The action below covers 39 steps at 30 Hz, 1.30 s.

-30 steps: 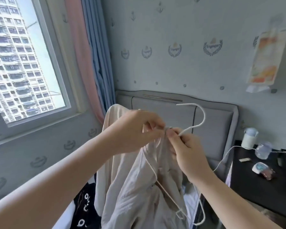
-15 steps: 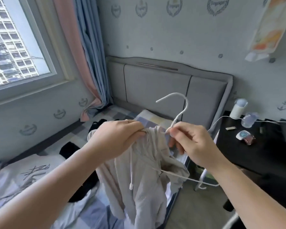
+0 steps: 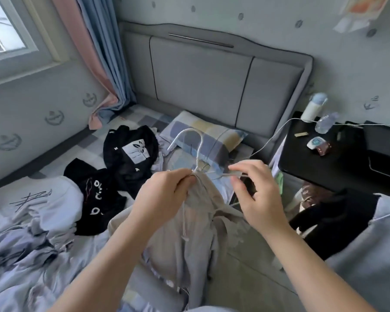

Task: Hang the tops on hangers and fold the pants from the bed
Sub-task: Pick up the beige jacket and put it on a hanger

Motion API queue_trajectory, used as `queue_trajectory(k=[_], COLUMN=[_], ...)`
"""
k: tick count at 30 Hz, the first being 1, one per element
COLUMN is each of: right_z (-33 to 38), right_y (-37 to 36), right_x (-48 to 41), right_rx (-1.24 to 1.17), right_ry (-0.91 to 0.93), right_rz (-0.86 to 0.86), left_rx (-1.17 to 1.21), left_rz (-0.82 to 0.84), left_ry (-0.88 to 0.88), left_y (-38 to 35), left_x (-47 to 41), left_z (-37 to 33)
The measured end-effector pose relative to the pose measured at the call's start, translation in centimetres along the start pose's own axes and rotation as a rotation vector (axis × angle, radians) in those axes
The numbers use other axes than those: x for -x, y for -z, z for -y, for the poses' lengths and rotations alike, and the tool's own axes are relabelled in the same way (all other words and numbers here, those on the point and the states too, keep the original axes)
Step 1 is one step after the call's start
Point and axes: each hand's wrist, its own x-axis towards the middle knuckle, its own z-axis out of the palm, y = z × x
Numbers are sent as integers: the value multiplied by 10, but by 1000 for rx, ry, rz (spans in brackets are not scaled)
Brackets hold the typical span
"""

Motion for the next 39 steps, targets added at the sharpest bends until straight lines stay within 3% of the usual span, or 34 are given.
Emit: queue_trajectory(k=[2, 3, 7, 11, 16, 23, 27, 31, 36, 39], right_z=[-3, -5, -1, 7, 4, -53, -88, -111, -99, -69], right_y=[-4, -8, -40, -62, -66, -55, -40, -21, -5, 2], right_x=[19, 27, 46, 45, 52, 45, 39, 25, 4, -12], right_rx=[-50, -112, -231, -210, -409, 112, 357, 510, 519, 344], right_ry=[12, -19, -190, -142, -343, -397, -400, -299, -191, -154], right_rz=[-64, 7, 511, 515, 664, 900, 854, 685, 523, 435], left_rx=[141, 193, 321, 357, 360, 300, 263, 232, 166, 92], left_rz=[-131, -188, -288, -275, -309, -234, -159, -8, 151, 187], left_ry=[67, 87, 124, 168, 189, 202, 226, 252, 286, 297], left_y=[-1, -1, 6, 9, 15, 36, 50, 61, 57, 47], left_x=[11, 16, 23, 23, 25, 25, 27, 32, 34, 33], left_z=[5, 7, 5, 4, 15, 34, 44, 53, 54, 50])
